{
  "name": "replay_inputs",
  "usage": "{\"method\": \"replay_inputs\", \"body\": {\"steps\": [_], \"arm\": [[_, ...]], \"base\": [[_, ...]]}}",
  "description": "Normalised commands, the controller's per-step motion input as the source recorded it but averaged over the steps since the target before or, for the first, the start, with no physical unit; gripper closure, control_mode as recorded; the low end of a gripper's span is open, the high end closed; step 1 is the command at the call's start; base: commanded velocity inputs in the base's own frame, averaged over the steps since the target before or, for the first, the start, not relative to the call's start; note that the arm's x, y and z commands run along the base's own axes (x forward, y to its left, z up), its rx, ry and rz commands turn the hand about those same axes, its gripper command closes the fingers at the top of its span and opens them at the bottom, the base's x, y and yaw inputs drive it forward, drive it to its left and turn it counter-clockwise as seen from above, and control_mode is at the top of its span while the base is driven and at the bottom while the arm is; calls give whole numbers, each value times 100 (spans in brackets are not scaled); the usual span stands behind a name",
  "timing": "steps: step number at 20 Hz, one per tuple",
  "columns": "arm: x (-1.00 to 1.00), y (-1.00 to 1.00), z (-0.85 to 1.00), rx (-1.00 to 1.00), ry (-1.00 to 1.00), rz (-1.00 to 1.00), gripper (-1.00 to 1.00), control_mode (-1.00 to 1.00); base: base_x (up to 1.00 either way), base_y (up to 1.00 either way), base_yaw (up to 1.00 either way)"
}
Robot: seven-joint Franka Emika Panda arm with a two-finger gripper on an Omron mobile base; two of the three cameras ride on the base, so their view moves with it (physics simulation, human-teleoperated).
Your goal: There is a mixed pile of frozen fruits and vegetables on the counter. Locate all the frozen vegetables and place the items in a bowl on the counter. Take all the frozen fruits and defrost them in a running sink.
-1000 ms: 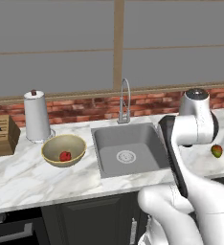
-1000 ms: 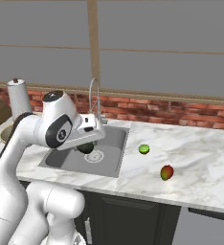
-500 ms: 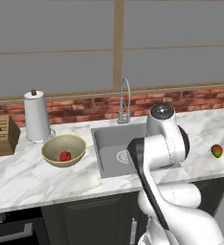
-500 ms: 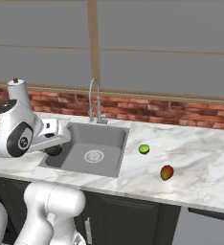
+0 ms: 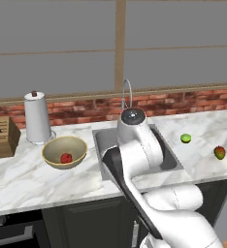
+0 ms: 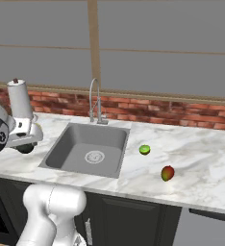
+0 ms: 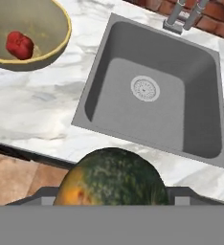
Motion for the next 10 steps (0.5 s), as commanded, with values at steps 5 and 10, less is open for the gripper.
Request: {"method": "replay_inputs", "body": {"steps": [5, 10], "arm": [[22, 52, 27, 2, 8, -1, 100, -100], [38, 61, 33, 0, 10, 0, 100, -100]], "base": [[0, 0, 0], [0, 0, 0]]}}
